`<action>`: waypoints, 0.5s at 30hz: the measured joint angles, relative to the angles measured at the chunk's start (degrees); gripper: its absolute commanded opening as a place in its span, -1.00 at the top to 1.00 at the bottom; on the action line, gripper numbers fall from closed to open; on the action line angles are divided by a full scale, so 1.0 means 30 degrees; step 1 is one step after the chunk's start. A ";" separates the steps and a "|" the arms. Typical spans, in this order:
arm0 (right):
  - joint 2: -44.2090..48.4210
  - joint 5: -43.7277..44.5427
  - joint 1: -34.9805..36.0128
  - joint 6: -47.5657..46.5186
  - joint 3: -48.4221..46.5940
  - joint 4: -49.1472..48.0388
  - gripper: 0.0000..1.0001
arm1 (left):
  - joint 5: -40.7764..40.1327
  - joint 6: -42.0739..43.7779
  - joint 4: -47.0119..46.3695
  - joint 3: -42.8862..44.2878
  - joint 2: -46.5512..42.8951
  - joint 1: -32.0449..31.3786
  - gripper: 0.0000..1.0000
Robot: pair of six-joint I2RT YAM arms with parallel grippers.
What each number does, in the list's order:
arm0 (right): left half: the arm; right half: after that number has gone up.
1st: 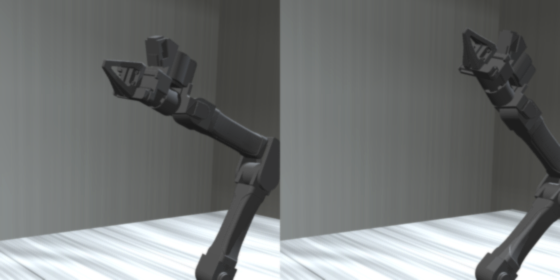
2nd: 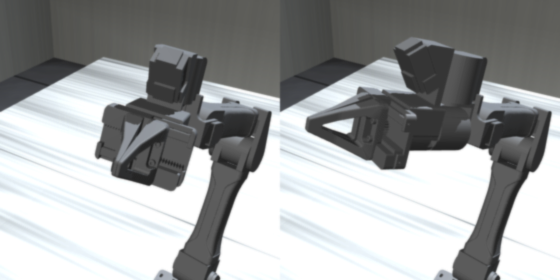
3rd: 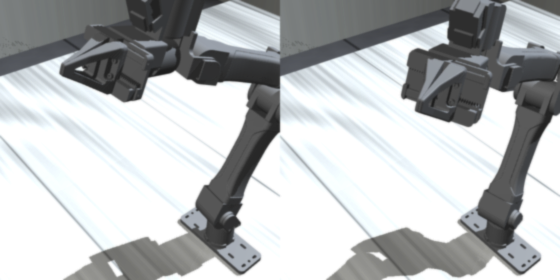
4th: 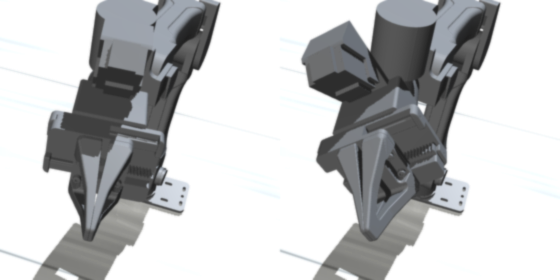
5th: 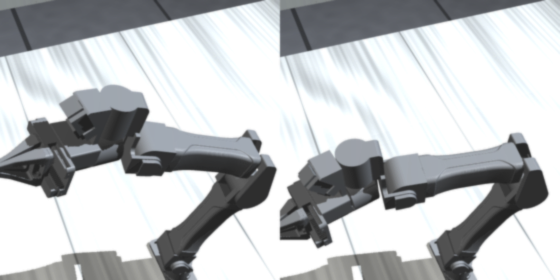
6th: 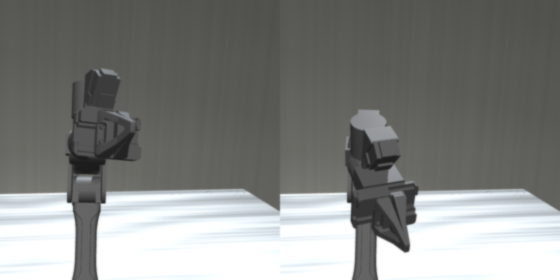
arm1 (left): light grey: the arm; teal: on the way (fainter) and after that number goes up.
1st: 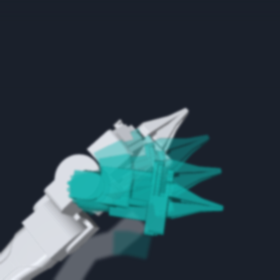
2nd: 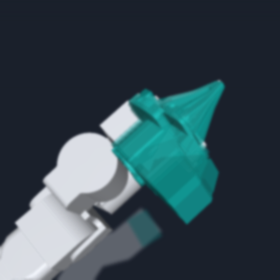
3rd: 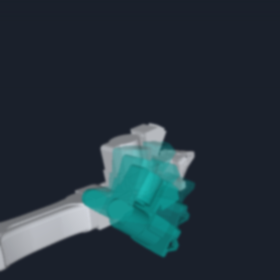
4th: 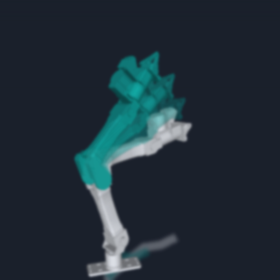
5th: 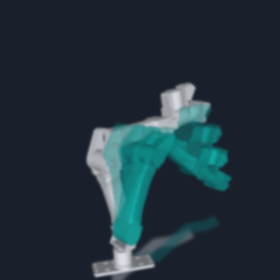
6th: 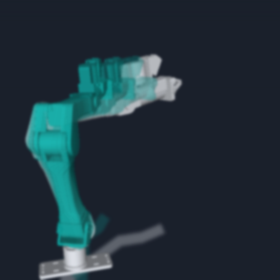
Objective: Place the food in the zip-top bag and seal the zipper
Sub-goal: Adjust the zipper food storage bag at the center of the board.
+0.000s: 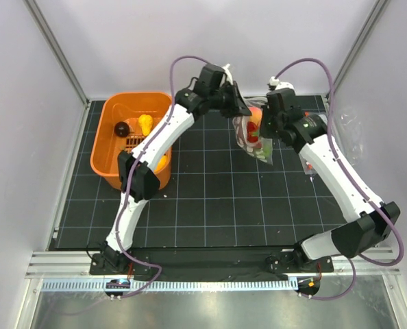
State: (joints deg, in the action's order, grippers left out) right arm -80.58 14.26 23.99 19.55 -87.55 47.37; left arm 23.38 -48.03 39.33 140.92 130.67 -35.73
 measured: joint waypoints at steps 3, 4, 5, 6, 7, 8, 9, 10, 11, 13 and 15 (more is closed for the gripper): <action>-0.0510 0.0474 0.1005 -0.0532 -0.0357 0.0015 0.98 | -0.0124 0.0852 0.0386 0.0189 -0.0044 -0.1115 1.00; -0.0605 0.0561 0.1253 -0.0619 -0.0357 0.0219 0.98 | -0.0124 0.1064 0.0568 0.0146 -0.0044 -0.1275 1.00; -0.0670 0.0634 0.1399 -0.0670 -0.0350 0.0372 0.98 | -0.0095 0.1195 0.0576 -0.0160 -0.0168 -0.1290 1.00; -0.0736 0.0619 0.1384 -0.0721 -0.0350 0.0474 0.98 | -0.0080 0.1260 0.0605 -0.0729 -0.0393 -0.1078 1.00; -0.0743 0.0612 0.1122 -0.0750 -0.0350 0.0525 0.98 | -0.0058 0.1275 0.0554 -0.1486 -0.0721 -0.0707 1.00; -0.0729 0.0648 0.0576 -0.0750 -0.0350 0.0539 0.98 | -0.0066 0.1268 0.0488 -0.2310 -0.1093 -0.0226 1.00; -0.0721 0.0707 -0.0131 -0.0670 -0.0357 0.0525 0.98 | -0.0029 0.1253 0.0670 -0.2885 -0.1311 0.0357 0.99; -0.0721 0.0860 -0.0896 -0.0576 -0.0401 0.0532 0.98 | -0.0007 0.1246 0.0772 -0.3031 -0.1341 0.0911 1.00; -0.0729 0.1013 -0.1552 -0.0459 -0.0444 0.0525 0.98 | 0.0007 0.1188 0.0801 -0.3016 -0.1290 0.1370 0.99; -0.0787 0.0831 -0.2310 -0.0182 -0.0554 0.0495 0.98 | 0.0561 0.0925 0.0860 -0.2390 -0.1035 0.1756 0.99; -0.0867 0.0896 -0.2361 -0.0117 -0.0809 0.0525 0.98 | 0.0743 0.0612 0.0335 -0.0590 -0.0342 0.1224 0.99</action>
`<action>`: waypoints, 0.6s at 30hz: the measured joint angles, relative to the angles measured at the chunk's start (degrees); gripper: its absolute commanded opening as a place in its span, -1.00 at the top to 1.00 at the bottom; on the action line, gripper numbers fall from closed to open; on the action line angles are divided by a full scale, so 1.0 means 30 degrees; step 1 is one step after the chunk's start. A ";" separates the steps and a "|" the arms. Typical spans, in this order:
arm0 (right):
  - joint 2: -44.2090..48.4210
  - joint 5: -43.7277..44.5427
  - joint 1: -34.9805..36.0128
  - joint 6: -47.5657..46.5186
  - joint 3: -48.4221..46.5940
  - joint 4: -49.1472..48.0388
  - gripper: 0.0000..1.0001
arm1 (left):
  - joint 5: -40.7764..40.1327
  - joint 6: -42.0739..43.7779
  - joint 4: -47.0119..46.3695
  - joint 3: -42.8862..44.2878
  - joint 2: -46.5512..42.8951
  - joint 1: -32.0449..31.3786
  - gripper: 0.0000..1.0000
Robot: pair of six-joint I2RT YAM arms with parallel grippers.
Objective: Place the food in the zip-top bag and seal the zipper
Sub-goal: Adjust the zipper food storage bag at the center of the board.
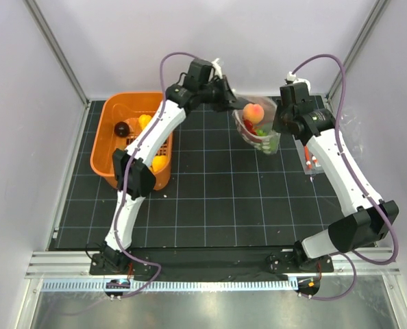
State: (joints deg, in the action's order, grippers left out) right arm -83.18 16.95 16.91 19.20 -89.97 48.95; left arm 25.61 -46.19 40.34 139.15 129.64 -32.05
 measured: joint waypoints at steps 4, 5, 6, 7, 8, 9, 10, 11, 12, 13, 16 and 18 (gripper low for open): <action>0.0474 0.0102 0.0452 0.0058 0.0109 -0.0073 0.99 | 0.0605 -0.0379 -0.1311 0.0816 0.0255 -0.1574 1.00; 0.0823 0.0189 0.0656 0.0044 0.0466 -0.0291 0.98 | 0.0772 -0.0430 -0.1712 0.0408 0.0175 -0.1814 1.00; 0.1290 0.0277 0.0998 0.0044 0.0991 -0.0437 0.98 | 0.1071 -0.0525 -0.2455 -0.0699 -0.0153 -0.1960 1.00; 0.1778 0.0328 0.1392 0.0044 0.1596 -0.0517 0.98 | 0.1370 -0.0619 -0.2849 -0.1872 -0.0495 -0.1967 1.00; 0.2237 0.0350 0.1894 0.0044 0.2208 -0.0619 0.98 | 0.1683 -0.0736 -0.3206 -0.2929 -0.0721 -0.1851 1.00; 0.2667 0.0342 0.2586 0.0058 0.2878 -0.0663 0.95 | 0.2025 -0.0889 -0.3643 -0.3905 -0.0816 -0.1625 1.00; 0.2980 0.0386 0.3366 0.0066 0.3519 -0.0707 0.92 | 0.2273 -0.0947 -0.4102 -0.4881 -0.0852 -0.1333 1.00; 0.3213 0.0350 0.4167 0.0073 0.4269 -0.0896 0.88 | 0.2492 -0.0954 -0.4379 -0.5697 -0.0852 -0.1020 1.00; 0.3315 0.0277 0.4801 0.0080 0.4743 -0.0954 0.77 | 0.2674 -0.0933 -0.4517 -0.6506 -0.0831 -0.0714 1.00; 0.3351 0.0197 0.5537 0.0153 0.5348 -0.1158 0.69 | 0.2827 -0.0903 -0.4532 -0.7096 -0.0831 -0.0510 0.99; 0.3402 -0.0386 0.6972 0.0219 0.6863 -0.1727 0.11 | 0.3206 -0.0736 -0.4758 -0.8677 -0.0831 0.0102 1.00; 0.3504 -0.0619 0.7191 0.0182 0.7402 -0.1931 -0.08 | 0.3402 -0.0495 -0.5442 -0.9610 -0.0940 0.0321 1.00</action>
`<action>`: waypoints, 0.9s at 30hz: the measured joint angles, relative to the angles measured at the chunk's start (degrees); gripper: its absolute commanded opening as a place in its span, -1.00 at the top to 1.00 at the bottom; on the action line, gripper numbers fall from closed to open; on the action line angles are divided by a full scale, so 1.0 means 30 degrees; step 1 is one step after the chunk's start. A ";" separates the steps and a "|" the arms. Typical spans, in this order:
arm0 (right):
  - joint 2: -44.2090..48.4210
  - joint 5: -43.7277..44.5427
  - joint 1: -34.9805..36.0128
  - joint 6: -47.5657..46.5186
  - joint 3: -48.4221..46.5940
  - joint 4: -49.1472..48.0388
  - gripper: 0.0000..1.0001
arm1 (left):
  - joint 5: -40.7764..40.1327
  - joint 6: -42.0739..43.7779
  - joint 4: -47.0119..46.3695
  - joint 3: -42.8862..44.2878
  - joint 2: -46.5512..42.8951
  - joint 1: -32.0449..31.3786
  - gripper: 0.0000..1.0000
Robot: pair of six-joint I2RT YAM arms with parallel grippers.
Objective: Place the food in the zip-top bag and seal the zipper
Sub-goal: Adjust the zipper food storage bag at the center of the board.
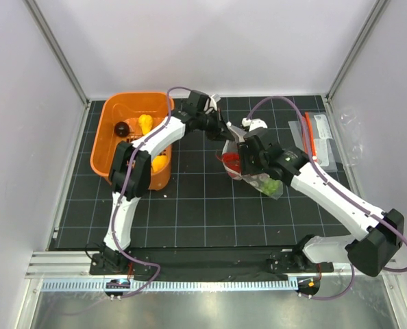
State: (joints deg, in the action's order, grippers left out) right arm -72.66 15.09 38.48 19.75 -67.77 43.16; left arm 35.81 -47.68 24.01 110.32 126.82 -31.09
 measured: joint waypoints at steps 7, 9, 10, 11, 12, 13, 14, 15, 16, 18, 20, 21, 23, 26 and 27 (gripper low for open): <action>0.0984 -0.1042 -0.0590 -0.0889 -0.0787 -0.0707 -0.18 | 0.0699 0.0780 -0.1443 -0.1333 -0.0087 0.0277 1.00; 0.0976 -0.1953 -0.0947 -0.1137 -0.1523 -0.1086 -0.21 | 0.0852 0.1056 -0.1763 -0.1137 -0.0087 0.0284 1.00; 0.0976 -0.2448 -0.1158 -0.1239 -0.1851 -0.1246 -0.22 | 0.0911 0.1093 -0.1807 -0.1042 -0.0087 0.0291 1.00; 0.0969 -0.3031 -0.1428 -0.1333 -0.2215 -0.1326 -0.22 | 0.0969 0.1144 -0.1814 -0.0860 -0.0080 0.0306 0.99; 0.0954 -0.3475 -0.1632 -0.1392 -0.2463 -0.1472 -0.21 | 0.0991 0.1195 -0.1858 -0.0678 -0.0080 0.0306 0.98; 0.0896 -0.4029 -0.2025 -0.1384 -0.2761 -0.1588 -0.20 | 0.1049 0.1282 -0.1902 -0.0495 -0.0080 0.0328 0.96; 0.0787 -0.4707 -0.2579 -0.1297 -0.3060 -0.1756 -0.20 | 0.1122 0.1428 -0.1989 -0.0335 -0.0080 0.0379 0.94; 0.0597 -0.5544 -0.3359 -0.1158 -0.3279 -0.2047 -0.20 | 0.1180 0.1559 -0.2113 -0.0189 -0.0073 0.0386 0.92; 0.0372 -0.6426 -0.4320 -0.0969 -0.3410 -0.2514 -0.20 | 0.1253 0.1639 -0.2215 -0.0102 -0.0066 0.0408 0.93; -0.0233 -0.7752 -0.6142 -0.0466 -0.3526 -0.3293 -0.20 | 0.1464 0.1938 -0.2419 0.0080 -0.0036 0.0466 0.93; -0.1137 -0.8881 -0.7577 -0.0015 -0.3614 -0.4014 -0.20 | 0.1603 0.2171 -0.2652 0.0080 -0.0022 0.0517 0.95; -0.1705 -0.9428 -0.8145 0.0131 -0.3701 -0.4371 -0.21 | 0.1661 0.2295 -0.2710 0.0080 -0.0007 0.0539 0.95; -0.3002 -1.0586 -0.8888 0.0423 -0.3963 -0.4991 -0.21 | 0.1727 0.2667 -0.2856 0.0080 0.0022 0.0554 0.98; -0.4721 -1.2072 -0.9515 0.0794 -0.4153 -0.5938 -0.22 | 0.1814 0.3184 -0.3024 0.0080 0.0022 0.0554 1.00; -0.5209 -1.2437 -0.9646 0.0845 -0.4211 -0.6120 -0.22 | 0.1821 0.3366 -0.3082 0.0080 0.0022 0.0554 0.99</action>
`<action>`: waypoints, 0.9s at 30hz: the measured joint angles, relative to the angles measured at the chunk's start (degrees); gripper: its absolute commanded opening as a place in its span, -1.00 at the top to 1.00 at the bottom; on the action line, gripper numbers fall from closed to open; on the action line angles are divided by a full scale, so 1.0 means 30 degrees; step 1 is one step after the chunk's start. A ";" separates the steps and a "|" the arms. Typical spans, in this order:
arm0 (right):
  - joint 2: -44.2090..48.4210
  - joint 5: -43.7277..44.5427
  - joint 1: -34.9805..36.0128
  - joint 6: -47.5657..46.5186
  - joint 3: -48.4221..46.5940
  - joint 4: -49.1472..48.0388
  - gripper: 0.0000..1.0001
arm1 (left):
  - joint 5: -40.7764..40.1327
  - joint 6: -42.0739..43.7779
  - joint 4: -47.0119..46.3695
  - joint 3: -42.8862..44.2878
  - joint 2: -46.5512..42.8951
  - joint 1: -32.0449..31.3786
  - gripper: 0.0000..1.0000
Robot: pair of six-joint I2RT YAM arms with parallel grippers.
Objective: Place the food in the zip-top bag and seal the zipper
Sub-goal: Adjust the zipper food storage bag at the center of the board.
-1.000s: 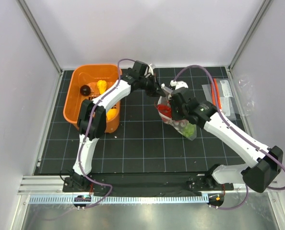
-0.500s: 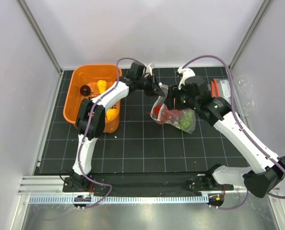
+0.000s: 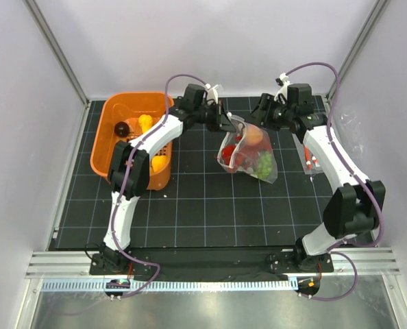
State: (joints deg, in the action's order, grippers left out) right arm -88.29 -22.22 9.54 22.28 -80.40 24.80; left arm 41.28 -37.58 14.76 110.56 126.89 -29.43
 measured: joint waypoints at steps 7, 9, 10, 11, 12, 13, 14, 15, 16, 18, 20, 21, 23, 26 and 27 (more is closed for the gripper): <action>-0.3213 -0.2055 -0.0408 -0.0889 -0.2251 -0.0816 -0.32 | 0.0452 0.0962 -0.0306 -0.0117 0.0000 -0.0007 1.00; -0.3774 -0.2659 -0.0539 -0.1443 -0.2586 -0.1268 -0.35 | 0.0736 0.1166 -0.0321 -0.0204 0.0000 0.0000 1.00; -0.3993 -0.3075 -0.0605 -0.1821 -0.2586 -0.1435 -0.36 | 0.0903 0.1246 -0.0328 -0.0226 0.0000 0.0000 1.00; -0.4116 -0.3322 -0.0736 -0.2120 -0.2586 -0.1450 -0.37 | 0.1049 0.1319 -0.0335 -0.0226 0.0000 0.0000 1.00; -0.4233 -0.3497 -0.0823 -0.2382 -0.2586 -0.1479 -0.38 | 0.1180 0.1392 -0.0342 -0.0226 0.0000 0.0000 1.00; -0.4342 -0.3650 -0.0918 -0.2659 -0.2586 -0.1566 -0.39 | 0.1341 0.1545 -0.0364 -0.0219 0.0000 0.0007 1.00; -0.4430 -0.3738 -0.0998 -0.2885 -0.2579 -0.1712 -0.40 | 0.1588 0.1661 -0.0393 -0.0197 0.0000 0.0015 1.00; -0.4488 -0.3796 -0.1086 -0.2973 -0.2572 -0.1931 -0.40 | 0.1887 0.1698 -0.0328 -0.0087 0.0000 0.0058 1.00; -0.4539 -0.3876 -0.1144 -0.2987 -0.2572 -0.2273 -0.41 | 0.2149 0.1712 -0.0219 0.0160 0.0044 0.0109 0.99; -0.4590 -0.3869 -0.1224 -0.2783 -0.2572 -0.3330 -0.42 | 0.2637 0.1698 -0.0124 0.1144 0.0270 0.0248 1.00; -0.4590 -0.3854 -0.1260 -0.2353 -0.2572 -0.4503 -0.44 | 0.2922 0.1596 -0.0219 0.2601 0.0729 0.0393 1.00; -0.4583 -0.3832 -0.1260 -0.2025 -0.2535 -0.5253 -0.44 | 0.3038 0.1501 -0.0430 0.3184 0.0947 0.0466 1.00; -0.4539 -0.3708 -0.1260 -0.1341 -0.2186 -0.6958 -0.50 | 0.3373 0.0925 -0.1086 0.4065 0.1326 0.0597 0.99; -0.4459 -0.3118 -0.1246 -0.0379 -0.1282 -0.9100 -0.50 | 0.3905 -0.0029 -0.2608 0.4124 0.1698 0.0707 1.00; -0.4437 -0.2776 -0.1202 -0.0146 -0.0962 -0.9661 -0.50 | 0.3985 -0.0321 -0.3089 0.4109 0.1916 0.0729 0.99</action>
State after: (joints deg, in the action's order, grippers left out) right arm -101.60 -30.55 5.93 21.85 -83.29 -4.19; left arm 53.23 -38.54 5.50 122.89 132.64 -27.24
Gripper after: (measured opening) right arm 0.749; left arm 0.012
